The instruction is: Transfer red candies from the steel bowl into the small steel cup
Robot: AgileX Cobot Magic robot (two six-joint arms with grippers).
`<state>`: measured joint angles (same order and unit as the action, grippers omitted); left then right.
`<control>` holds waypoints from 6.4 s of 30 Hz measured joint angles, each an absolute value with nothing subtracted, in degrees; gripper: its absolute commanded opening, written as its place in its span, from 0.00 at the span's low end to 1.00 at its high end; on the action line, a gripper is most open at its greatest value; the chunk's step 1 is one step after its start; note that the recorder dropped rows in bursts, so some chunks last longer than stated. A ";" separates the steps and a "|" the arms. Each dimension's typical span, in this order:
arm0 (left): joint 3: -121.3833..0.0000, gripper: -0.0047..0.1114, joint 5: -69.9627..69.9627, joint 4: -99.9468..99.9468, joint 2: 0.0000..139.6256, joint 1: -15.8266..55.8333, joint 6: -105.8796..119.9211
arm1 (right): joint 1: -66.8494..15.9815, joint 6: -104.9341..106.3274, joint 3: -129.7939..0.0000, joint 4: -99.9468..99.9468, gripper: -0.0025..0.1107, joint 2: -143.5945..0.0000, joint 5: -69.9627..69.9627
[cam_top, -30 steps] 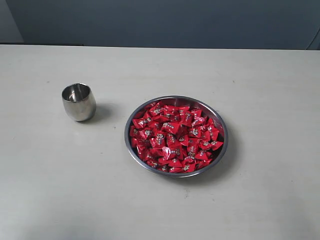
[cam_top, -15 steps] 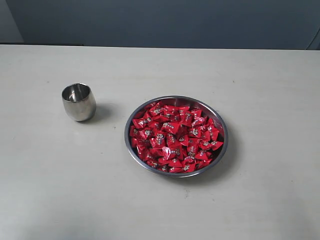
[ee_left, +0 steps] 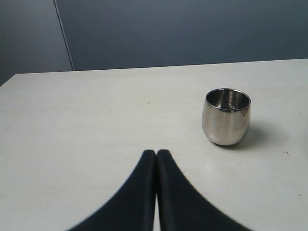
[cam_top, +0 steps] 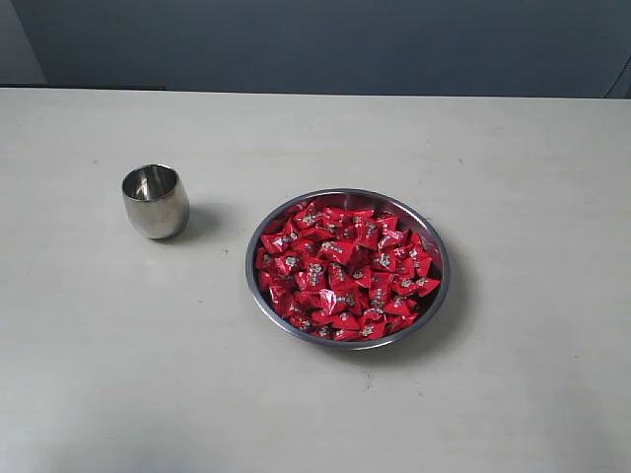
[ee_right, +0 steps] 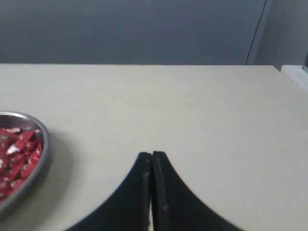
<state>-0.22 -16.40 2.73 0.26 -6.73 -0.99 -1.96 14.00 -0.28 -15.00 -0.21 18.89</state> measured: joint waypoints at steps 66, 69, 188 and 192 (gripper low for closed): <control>-0.22 0.04 -16.40 2.73 0.26 -6.73 -0.99 | -1.96 3.35 -8.78 -49.38 0.02 -0.11 -22.16; -0.22 0.04 -16.40 2.73 0.26 -6.73 -0.99 | -1.96 2.55 -17.95 -33.02 0.02 -4.85 -16.46; -0.22 0.04 -16.40 2.73 0.26 -6.73 -0.99 | -47.65 20.69 -89.19 1.54 0.37 -120.43 47.86; -0.22 0.04 -16.40 2.73 0.26 -6.73 -0.99 | -47.65 20.81 -89.19 3.60 0.37 -120.57 45.26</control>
